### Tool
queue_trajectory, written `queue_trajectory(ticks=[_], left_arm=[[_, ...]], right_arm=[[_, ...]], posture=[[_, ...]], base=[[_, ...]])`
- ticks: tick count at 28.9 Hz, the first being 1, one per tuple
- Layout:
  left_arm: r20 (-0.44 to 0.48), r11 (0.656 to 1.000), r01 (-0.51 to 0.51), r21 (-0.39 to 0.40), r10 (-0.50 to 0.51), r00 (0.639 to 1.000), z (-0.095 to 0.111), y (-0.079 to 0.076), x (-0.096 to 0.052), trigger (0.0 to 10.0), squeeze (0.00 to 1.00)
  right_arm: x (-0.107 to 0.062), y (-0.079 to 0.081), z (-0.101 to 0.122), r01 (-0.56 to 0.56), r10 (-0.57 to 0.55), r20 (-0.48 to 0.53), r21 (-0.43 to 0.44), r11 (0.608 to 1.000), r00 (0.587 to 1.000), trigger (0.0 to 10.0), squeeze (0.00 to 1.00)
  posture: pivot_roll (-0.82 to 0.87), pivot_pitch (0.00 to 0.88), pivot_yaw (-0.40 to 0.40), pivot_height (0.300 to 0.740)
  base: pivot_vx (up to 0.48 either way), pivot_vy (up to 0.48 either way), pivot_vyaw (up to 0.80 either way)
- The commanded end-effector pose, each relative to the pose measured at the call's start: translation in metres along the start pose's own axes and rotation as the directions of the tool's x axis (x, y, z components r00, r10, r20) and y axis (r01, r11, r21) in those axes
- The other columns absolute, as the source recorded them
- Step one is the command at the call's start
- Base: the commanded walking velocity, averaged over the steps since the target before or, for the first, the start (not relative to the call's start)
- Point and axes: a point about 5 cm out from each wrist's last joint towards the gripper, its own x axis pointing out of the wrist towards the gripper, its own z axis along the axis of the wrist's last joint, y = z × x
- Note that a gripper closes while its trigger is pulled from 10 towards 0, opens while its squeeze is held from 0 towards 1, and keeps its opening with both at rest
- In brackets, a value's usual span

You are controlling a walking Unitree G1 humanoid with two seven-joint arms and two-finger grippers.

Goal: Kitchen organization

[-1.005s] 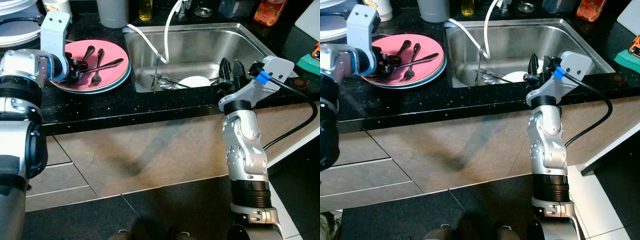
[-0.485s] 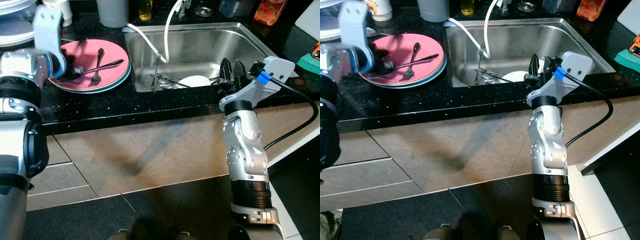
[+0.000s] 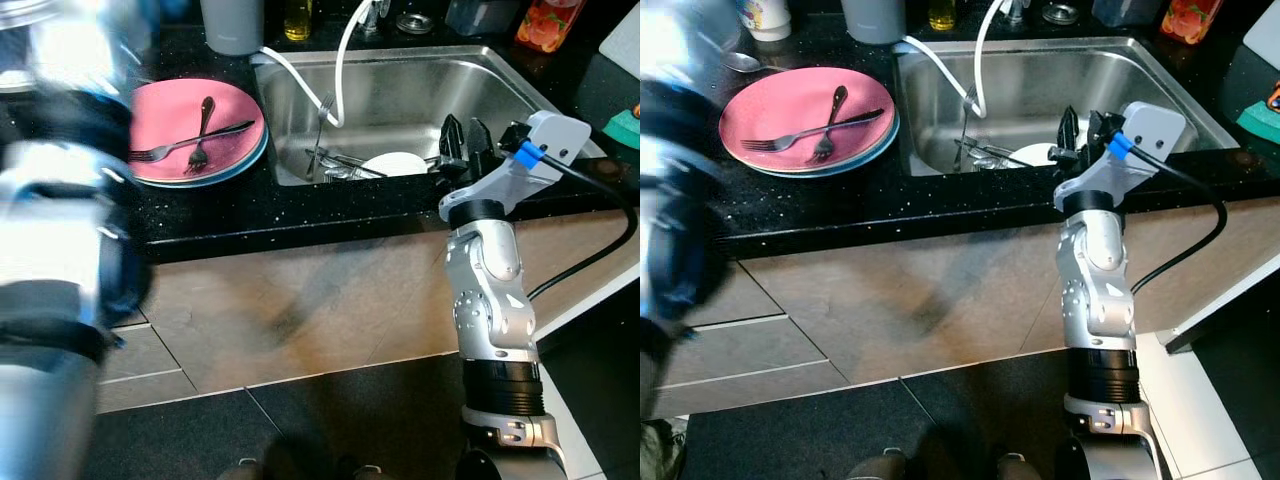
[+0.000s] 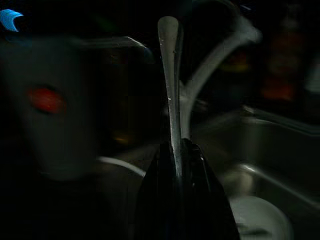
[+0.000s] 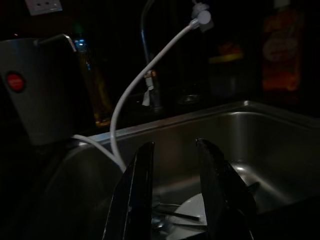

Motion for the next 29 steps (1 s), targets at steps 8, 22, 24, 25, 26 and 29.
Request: queue_trajectory(ticks=[8,22,24,25,26,29], left_arm=[[-0.174,0.989,0.142,0.044,-0.132,0.976,-0.056,-0.048,-0.002,10.0,1.0],[0.199,0.843,0.279,0.46,-0.404,0.893,0.065,-0.006,-0.04,10.0,0.0],[0.082,0.784,0.307,0.54,-0.412,0.908,0.054,0.001,-0.047,10.0,0.0],[-0.016,0.765,0.319,0.559,-0.375,0.927,0.045,0.012,-0.053,10.0,0.0],[-0.016,0.765,0.319,0.559,-0.375,0.927,0.045,0.012,-0.053,10.0,0.0],[-0.093,0.771,0.241,0.589,-0.231,0.968,0.032,0.048,-0.075,10.0,0.0]], right_arm=[[-0.005,-0.008,0.014,0.014,-0.011,0.057,-0.054,0.998,0.998,10.0,0.0],[-0.002,0.0,0.008,-0.018,0.019,0.04,-0.028,0.999,0.999,10.0,0.0],[-0.002,0.0,0.007,-0.02,0.021,0.038,-0.026,0.999,0.999,10.0,0.0],[-0.002,0.001,0.007,-0.023,0.024,0.035,-0.024,0.999,0.999,10.0,0.0],[-0.002,0.001,0.007,-0.023,0.024,0.035,-0.024,0.999,0.999,10.0,0.0],[0.0,0.004,0.004,-0.036,0.036,0.028,-0.015,0.999,0.999,10.0,0.0]], posture=[[0.16,0.172,0.035,0.74],[0.21,0.167,0.002,0.74],[0.22,0.166,-0.002,0.74],[0.22,0.166,-0.002,0.74],[0.22,0.166,-0.002,0.74],[0.23,0.156,-0.014,0.74]], base=[[0.0,0.0,0.0],[0.0,0.0,0.0],[0.0,0.0,0.0],[0.0,0.0,0.0],[0.0,0.0,0.0],[0.0,0.0,0.0]])
